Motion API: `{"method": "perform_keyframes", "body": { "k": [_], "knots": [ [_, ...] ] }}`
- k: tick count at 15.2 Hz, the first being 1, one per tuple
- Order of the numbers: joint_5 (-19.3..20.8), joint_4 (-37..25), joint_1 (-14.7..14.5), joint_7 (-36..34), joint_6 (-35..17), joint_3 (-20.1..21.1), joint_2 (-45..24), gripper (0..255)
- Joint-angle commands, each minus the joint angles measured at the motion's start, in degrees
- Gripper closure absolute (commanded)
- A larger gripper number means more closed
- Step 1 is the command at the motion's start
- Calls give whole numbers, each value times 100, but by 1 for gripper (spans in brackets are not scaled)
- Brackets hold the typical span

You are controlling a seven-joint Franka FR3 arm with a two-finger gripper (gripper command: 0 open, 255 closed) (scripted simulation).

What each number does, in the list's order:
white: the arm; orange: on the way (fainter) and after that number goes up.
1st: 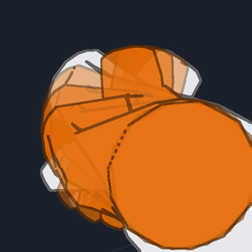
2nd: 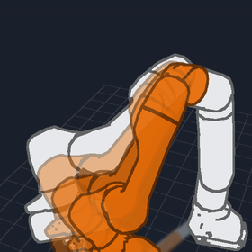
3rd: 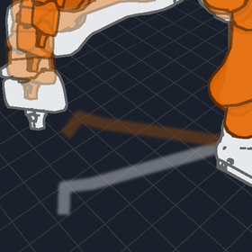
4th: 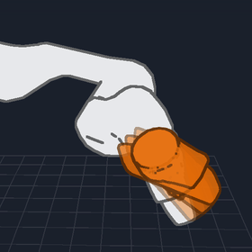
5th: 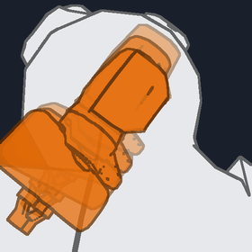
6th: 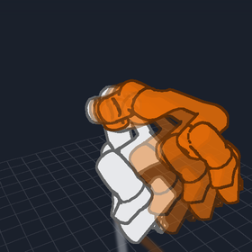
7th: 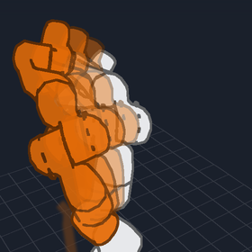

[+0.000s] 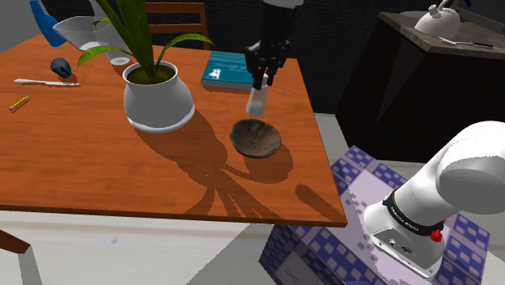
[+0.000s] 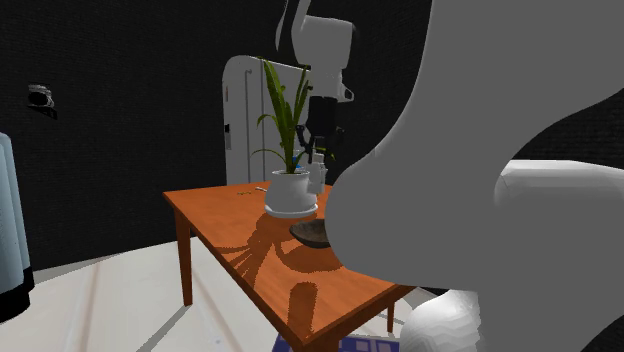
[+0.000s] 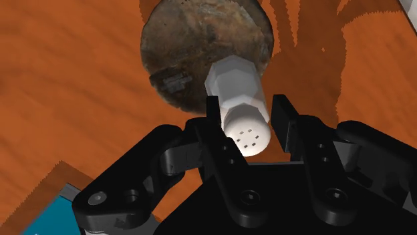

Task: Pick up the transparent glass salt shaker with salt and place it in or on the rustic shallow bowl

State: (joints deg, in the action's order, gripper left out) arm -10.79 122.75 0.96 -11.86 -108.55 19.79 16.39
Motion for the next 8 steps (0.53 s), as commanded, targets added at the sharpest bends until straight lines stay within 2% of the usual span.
{"method": "perform_keyframes", "body": {
  "k": [1, 8],
  "knots": [
    [-5, 134, 10, 62, -122, -21, 5, 255],
    [-21, 572, -3, 91, -670, 31, -107, 255]
  ]
}}
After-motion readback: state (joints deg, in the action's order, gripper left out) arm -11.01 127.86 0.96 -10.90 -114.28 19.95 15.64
